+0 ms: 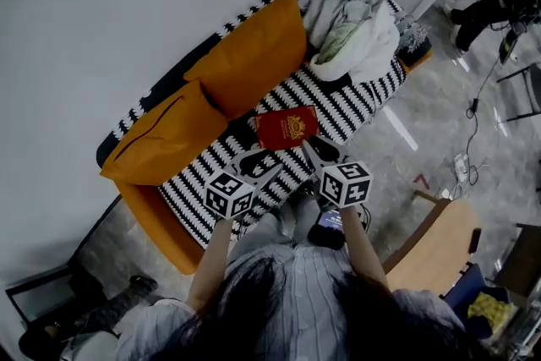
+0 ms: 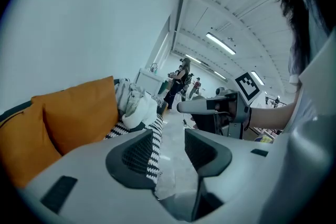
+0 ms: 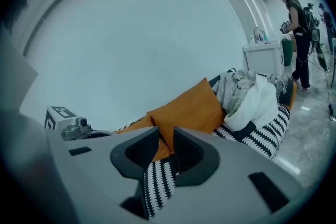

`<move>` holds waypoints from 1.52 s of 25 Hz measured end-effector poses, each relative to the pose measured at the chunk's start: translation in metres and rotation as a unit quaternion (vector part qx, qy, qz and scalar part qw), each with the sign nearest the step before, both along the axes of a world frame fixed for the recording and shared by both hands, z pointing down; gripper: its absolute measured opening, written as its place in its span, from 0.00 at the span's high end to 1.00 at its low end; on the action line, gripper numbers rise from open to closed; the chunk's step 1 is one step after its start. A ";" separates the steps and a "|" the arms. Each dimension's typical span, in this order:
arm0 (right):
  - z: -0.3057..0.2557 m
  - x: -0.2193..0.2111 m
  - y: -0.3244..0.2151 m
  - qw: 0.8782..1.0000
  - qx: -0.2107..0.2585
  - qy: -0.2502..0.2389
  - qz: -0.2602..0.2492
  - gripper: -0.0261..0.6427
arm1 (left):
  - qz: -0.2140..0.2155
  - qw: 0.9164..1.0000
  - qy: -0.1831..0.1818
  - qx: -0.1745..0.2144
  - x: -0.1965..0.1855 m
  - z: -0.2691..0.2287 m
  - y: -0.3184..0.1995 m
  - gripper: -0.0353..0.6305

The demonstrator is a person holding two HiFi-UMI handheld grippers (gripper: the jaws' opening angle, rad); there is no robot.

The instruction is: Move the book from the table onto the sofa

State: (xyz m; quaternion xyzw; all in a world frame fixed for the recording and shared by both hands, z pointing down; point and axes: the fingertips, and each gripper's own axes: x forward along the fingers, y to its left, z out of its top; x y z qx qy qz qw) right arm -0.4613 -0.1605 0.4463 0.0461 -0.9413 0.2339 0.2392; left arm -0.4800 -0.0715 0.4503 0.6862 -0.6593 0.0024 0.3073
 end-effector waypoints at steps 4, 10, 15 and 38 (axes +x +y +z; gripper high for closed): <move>-0.008 0.009 0.023 1.000 0.006 -0.006 0.021 0.83 | 0.011 1.000 -0.007 0.012 0.002 -0.007 0.023 0.67; -0.008 0.034 0.055 0.999 0.011 -0.001 0.046 0.84 | 0.020 0.999 0.010 0.024 0.013 -0.007 0.054 0.71; -0.011 0.064 0.060 0.996 0.014 0.006 0.083 0.85 | 0.044 0.999 0.028 0.011 0.031 0.006 0.070 0.72; -0.044 0.236 0.069 0.992 0.053 0.002 0.112 0.86 | 0.041 0.998 -0.007 0.046 0.151 -0.038 0.080 0.74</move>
